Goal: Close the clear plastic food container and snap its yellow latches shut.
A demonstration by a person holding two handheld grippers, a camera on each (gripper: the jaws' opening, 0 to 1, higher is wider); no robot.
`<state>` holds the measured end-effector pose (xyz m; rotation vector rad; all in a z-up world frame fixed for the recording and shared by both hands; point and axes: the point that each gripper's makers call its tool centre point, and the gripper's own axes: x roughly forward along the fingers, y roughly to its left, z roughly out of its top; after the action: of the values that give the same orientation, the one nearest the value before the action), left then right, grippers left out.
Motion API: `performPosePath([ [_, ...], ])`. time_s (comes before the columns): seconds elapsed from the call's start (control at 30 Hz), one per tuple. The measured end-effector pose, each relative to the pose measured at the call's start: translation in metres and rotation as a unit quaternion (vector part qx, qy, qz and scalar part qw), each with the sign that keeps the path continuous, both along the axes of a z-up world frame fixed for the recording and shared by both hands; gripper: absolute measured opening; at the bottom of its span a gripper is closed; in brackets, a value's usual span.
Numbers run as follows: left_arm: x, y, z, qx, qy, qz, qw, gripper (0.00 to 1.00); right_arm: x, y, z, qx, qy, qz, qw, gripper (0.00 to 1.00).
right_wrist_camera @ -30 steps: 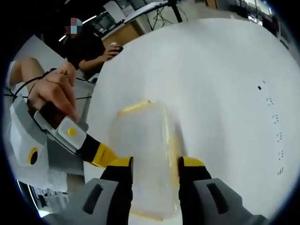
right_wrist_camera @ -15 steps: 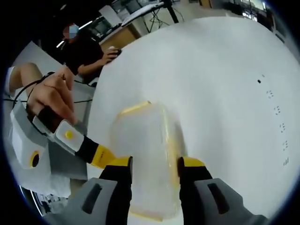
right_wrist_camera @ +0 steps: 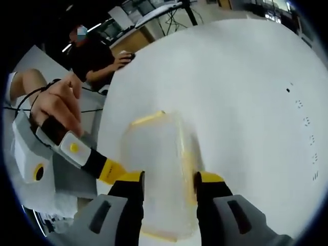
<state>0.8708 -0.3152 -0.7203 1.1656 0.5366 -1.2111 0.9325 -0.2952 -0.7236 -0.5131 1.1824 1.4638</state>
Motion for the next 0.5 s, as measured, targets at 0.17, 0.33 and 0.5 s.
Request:
performPosePath([
  [0.17, -0.005, -0.003, 0.021, -0.068, 0.011, 0.035, 0.997, 0.29, 0.008, 0.004, 0.028, 0.065, -0.053, -0.044, 0.9955, 0.44],
  [0.33, -0.002, 0.007, 0.051, -0.197, 0.051, 0.133, 0.97, 0.3, 0.015, -0.014, 0.056, 0.142, -0.145, -0.115, 0.9725, 0.46],
  [0.5, 0.009, 0.036, 0.051, -0.244, 0.034, 0.179, 0.9525, 0.37, -0.009, -0.051, 0.055, 0.172, -0.223, -0.175, 0.9434, 0.49],
])
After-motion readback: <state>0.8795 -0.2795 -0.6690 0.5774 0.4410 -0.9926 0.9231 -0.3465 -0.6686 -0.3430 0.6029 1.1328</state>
